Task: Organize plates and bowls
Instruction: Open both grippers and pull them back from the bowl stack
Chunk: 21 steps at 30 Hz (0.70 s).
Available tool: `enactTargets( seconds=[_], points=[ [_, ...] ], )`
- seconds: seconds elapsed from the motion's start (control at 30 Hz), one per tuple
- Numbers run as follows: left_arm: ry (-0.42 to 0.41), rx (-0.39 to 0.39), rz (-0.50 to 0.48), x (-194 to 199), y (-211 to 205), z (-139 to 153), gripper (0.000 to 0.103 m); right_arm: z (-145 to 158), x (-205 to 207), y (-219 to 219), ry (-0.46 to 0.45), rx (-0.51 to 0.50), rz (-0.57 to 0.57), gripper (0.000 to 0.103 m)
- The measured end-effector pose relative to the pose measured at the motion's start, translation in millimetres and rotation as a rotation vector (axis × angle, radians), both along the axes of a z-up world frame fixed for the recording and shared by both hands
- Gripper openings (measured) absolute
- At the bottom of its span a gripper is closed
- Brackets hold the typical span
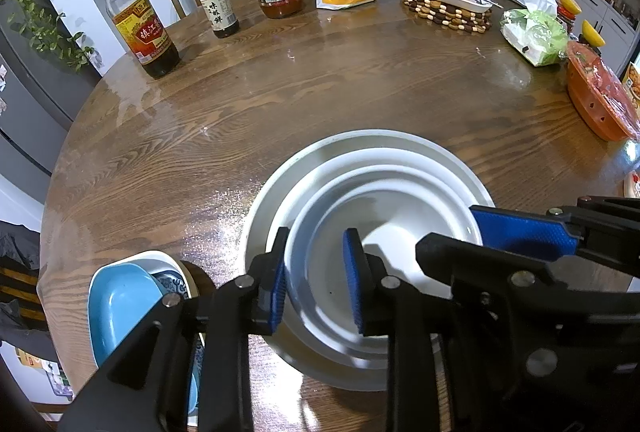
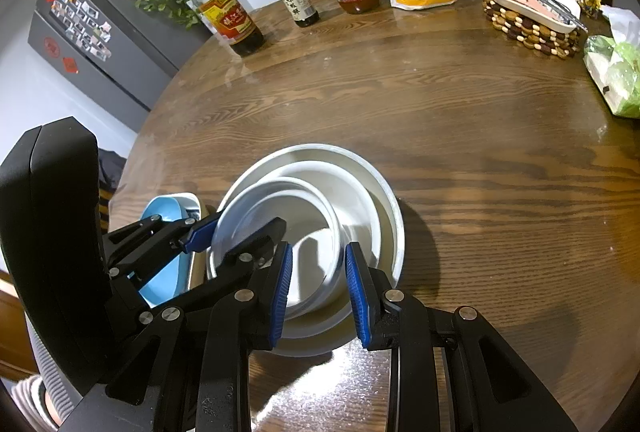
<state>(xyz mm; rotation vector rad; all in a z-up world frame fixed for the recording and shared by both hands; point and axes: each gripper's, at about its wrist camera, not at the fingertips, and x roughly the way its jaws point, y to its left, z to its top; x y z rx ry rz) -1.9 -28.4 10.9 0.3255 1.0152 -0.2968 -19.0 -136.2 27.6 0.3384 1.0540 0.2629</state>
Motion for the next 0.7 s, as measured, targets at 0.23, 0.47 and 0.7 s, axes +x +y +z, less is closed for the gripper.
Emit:
enactTargets(
  seconds=[0.23, 0.47, 0.7],
  points=[
    [0.004, -0.005, -0.002, -0.5, -0.2, 0.4, 0.029, 1.9, -1.7, -0.7, 0.000, -0.008, -0.008, 0.029],
    [-0.022, 0.005, -0.005, -4.9, -3.1, 5.4, 0.057, 5.3, -5.4, -3.9, -0.008, -0.015, -0.027, 0.036],
    [-0.025, -0.010, 0.003, -3.3, 0.5, 9.2, 0.058, 7.5, -6.7, -3.1, -0.012, -0.013, -0.032, 0.040]
  ],
)
